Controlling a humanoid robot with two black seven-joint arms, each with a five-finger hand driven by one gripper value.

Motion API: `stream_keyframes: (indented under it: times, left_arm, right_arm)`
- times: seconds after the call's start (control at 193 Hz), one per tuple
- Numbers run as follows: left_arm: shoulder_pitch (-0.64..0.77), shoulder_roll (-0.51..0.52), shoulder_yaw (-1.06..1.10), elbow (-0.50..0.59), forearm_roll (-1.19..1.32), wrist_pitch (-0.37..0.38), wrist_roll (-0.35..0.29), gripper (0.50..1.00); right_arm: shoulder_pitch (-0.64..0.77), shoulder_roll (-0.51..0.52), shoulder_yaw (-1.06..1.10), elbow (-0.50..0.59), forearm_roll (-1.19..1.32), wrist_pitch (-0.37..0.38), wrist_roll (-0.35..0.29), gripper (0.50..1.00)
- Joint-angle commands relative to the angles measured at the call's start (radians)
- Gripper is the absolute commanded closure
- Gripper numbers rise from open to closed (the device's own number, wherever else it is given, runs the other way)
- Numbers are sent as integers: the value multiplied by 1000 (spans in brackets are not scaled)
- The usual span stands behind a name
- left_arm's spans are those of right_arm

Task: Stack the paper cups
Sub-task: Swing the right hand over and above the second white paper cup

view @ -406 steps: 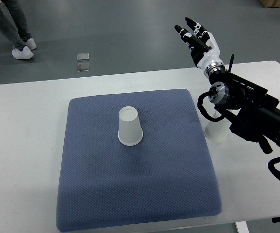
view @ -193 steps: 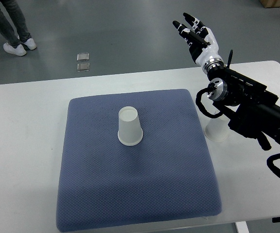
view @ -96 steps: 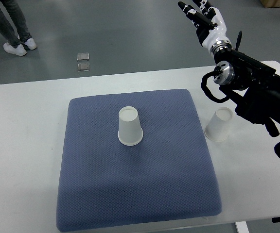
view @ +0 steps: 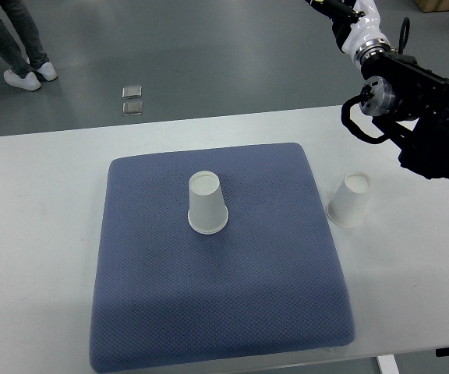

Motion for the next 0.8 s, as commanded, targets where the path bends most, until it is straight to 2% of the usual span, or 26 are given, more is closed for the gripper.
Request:
stream_keyframes:
  times: [0.0, 0.135, 0.249, 0.466, 0.653, 0.705, 0.71, 0.793]
  left_arm:
    - [0, 0, 0, 0, 0, 0, 0, 500]
    - [0, 0, 0, 0, 0, 0, 0, 500]
    - [0, 0, 0, 0, 0, 0, 0, 500]
    - [0, 0, 0, 1, 0, 0, 0, 500]
    - [0, 0, 0, 0, 0, -1, 0, 500]
    - [0, 0, 0, 0, 0, -1, 0, 500]
    - [0, 0, 0, 0, 0, 0, 0, 500]
    - [0, 0, 0, 0, 0, 0, 0, 500]
  right_arm:
    - [32, -27, -41, 0, -61, 2, -14, 587]
    - [79, -65, -126, 3, -124, 16, -32, 587]
    - [109, -110, -221, 31, -176, 56, -35, 587]
    - [168, -219, -361, 159, -382, 146, -35, 587]
    - [250, -337, -453, 302, -606, 272, -35, 587]
    - [250, -337, -453, 302, -606, 272, -35, 587]
    - [271, -361, -469, 322, -664, 310, -40, 587]
    - [305, -389, -491, 334, -744, 364, -54, 587]
